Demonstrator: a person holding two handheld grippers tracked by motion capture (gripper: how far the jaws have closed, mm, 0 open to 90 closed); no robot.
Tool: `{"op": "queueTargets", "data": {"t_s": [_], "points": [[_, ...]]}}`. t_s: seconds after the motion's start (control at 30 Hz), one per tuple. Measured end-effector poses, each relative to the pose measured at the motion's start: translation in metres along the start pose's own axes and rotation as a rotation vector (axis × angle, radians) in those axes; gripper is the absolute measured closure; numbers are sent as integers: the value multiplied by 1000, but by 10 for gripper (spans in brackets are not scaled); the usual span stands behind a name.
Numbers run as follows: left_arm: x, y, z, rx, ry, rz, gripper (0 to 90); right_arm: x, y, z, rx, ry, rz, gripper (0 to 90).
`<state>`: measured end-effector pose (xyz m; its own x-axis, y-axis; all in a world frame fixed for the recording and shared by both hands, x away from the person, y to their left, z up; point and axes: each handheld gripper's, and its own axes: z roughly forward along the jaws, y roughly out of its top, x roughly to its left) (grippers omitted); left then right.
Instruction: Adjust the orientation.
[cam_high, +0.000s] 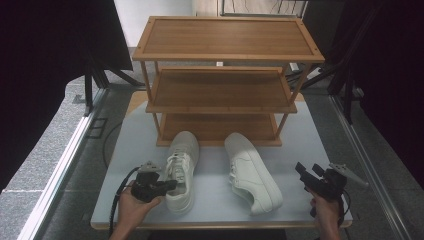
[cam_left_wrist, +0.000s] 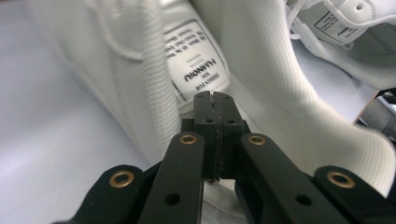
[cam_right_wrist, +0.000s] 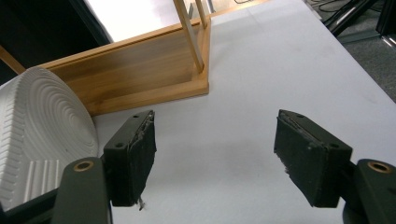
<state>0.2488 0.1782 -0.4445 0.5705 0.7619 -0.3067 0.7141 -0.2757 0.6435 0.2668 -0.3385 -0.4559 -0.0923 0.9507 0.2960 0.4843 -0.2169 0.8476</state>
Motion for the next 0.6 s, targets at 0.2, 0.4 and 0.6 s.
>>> {"op": "queueTargets", "data": {"t_s": [0.2, 0.4, 0.6], "points": [[11, -5, -12, 9, -15, -9, 892, 1, 0, 0, -14, -9, -1, 299], [27, -7, -24, 5, 6, -54, 875, 4, 1, 2, -14, -1, -4, 301], [2, 1, -28, -68, -13, -9, 657, 9, 3, 4, -15, 40, -5, 300]]}}
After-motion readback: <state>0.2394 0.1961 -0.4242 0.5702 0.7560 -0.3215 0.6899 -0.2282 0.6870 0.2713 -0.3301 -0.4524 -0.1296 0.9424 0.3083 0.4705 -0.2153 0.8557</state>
